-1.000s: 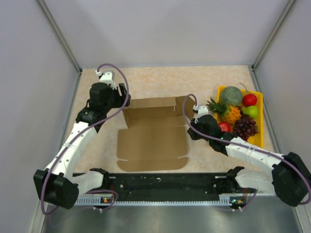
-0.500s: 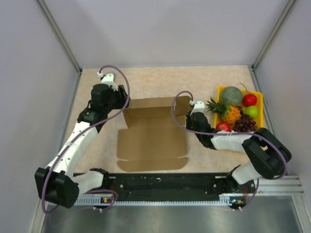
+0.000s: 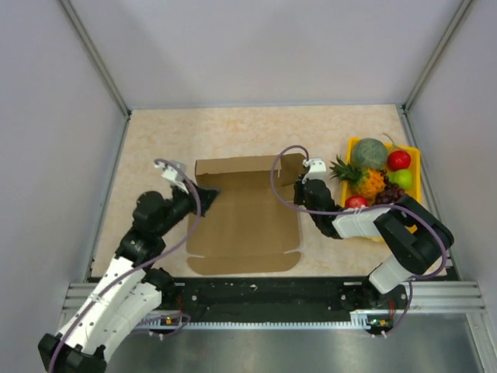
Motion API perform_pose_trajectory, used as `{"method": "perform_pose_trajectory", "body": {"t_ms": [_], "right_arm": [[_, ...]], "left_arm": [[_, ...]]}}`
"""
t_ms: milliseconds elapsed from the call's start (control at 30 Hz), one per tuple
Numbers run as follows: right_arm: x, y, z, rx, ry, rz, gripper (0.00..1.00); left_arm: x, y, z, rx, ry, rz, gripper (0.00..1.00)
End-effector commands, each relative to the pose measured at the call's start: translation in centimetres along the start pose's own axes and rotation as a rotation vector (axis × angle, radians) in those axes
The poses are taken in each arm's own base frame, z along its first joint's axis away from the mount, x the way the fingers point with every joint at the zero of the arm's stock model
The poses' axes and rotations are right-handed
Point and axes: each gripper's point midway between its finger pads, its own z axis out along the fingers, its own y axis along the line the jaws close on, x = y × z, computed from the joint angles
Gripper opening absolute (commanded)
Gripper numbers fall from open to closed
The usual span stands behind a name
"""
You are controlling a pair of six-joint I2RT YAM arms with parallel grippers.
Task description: Fold the paper box
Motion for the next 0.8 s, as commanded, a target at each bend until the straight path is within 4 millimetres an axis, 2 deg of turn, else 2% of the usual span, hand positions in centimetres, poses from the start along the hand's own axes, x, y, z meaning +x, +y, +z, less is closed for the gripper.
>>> {"method": "perform_pose_trajectory", "body": {"t_ms": [0,33,67,100,133,200,233,300,333,400,433,467,500,533,567,700,767], "right_arm": [[-1.6,0.7,0.3,-0.072,-0.063,0.068,0.00],[-1.4,0.2,0.2,-0.073,-0.059,0.077,0.00],[-1.5,0.3,0.2,-0.086,-0.060,0.084,0.00],[-1.3,0.6,0.2,-0.110,-0.051,0.085,0.00],[-1.1,0.6,0.1,-0.126,-0.047,0.083,0.00],[-1.1,0.6,-0.2,-0.135,-0.047,0.078,0.00],[-1.0,0.5,-0.3,-0.134,-0.041,0.077,0.00],[-0.8,0.1,-0.4,-0.123,-0.025,0.064,0.00],[-0.7,0.2,-0.5,-0.128,-0.022,0.057,0.00],[-0.6,-0.2,-0.6,-0.119,-0.017,0.053,0.00],[-0.5,-0.3,-0.6,-0.120,-0.010,0.046,0.00],[-0.4,-0.3,-0.6,-0.124,-0.005,0.033,0.00],[-0.2,-0.4,-0.6,-0.124,0.001,0.029,0.00],[-0.1,-0.6,-0.7,-0.119,0.003,0.033,0.00],[-0.2,-0.7,-0.7,-0.119,-0.001,0.040,0.00],[0.0,-0.5,-0.6,-0.148,0.003,0.045,0.00],[0.1,-0.3,-0.4,-0.159,0.007,0.042,0.00]], "left_arm": [[4.5,-6.0,0.8,0.272,-0.008,-0.100,0.00],[5.9,-7.7,1.0,0.310,-0.001,-0.143,0.00],[7.9,-7.9,1.2,0.334,0.003,-0.155,0.00],[7.4,-9.1,1.4,0.370,-0.042,-0.164,0.00],[9.9,-10.0,2.3,0.368,0.020,-0.158,0.00],[11.1,-11.4,3.5,0.366,0.047,-0.114,0.00],[13.7,-12.4,4.2,0.374,0.109,-0.076,0.00],[14.1,-13.1,5.5,0.357,0.080,-0.063,0.00],[15.6,-13.5,6.4,0.365,0.091,-0.056,0.00],[16.2,-14.2,7.8,0.364,0.101,-0.061,0.00],[18.3,-14.0,8.6,0.340,0.162,-0.093,0.00],[17.8,-15.2,9.4,0.360,0.149,-0.117,0.00],[18.5,-15.9,9.7,0.362,0.166,-0.150,0.00],[20.2,-15.8,10.3,0.347,0.206,-0.168,0.00],[20.1,-16.4,10.6,0.357,0.197,-0.202,0.00],[23.8,-14.4,11.3,0.201,0.250,-0.222,0.00],[24.8,-14.5,11.5,0.173,0.256,-0.199,0.00]]}}
